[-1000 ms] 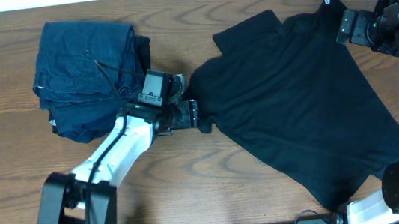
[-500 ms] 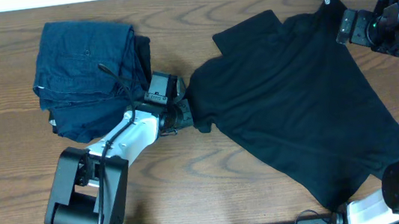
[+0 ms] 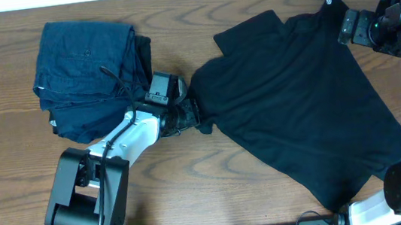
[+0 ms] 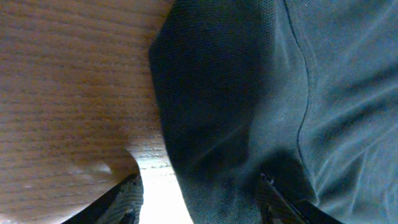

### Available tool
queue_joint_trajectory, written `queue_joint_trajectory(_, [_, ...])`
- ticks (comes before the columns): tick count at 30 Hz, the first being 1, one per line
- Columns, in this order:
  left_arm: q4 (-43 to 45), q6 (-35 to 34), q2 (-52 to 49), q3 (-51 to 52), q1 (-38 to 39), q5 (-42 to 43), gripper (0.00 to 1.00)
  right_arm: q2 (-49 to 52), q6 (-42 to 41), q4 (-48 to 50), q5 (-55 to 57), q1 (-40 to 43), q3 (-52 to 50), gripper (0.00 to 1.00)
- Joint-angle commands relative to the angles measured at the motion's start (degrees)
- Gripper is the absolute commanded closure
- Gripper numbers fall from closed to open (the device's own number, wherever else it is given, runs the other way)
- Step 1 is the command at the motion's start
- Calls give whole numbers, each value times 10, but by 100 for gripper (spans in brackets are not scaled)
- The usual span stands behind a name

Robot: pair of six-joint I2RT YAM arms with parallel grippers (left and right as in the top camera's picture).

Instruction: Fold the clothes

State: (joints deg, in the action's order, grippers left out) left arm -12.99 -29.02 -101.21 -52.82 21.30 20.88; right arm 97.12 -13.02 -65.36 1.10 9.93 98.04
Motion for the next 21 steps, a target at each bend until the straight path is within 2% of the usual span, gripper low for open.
queue_joint_trajectory(1, [1,-18,-10,-9,13,7,39,0,-2,-1,4,-2,1,1])
queue_joint_trajectory(8, [1,-17,-17,-9,39,-15,43,0,-2,-1,4,-2,1,1])
queue_joint_trajectory(9, [1,-17,-17,-9,41,-17,46,0,-2,-1,4,-2,1,1])
queue_joint_trajectory(12, [0,-17,-17,-9,42,-23,67,0,-2,-1,4,-2,1,1])
queue_joint_trajectory(17, [-1,-17,-17,-9,42,-23,90,0,-2,-1,4,-2,1,1])
queue_joint_trajectory(18, [-1,-17,-17,-9,42,-23,94,0,-2,-1,4,-2,1,1])
queue_joint_trajectory(21, [-2,15,-11,-9,42,-24,94,0,-2,-1,4,-2,1,1])
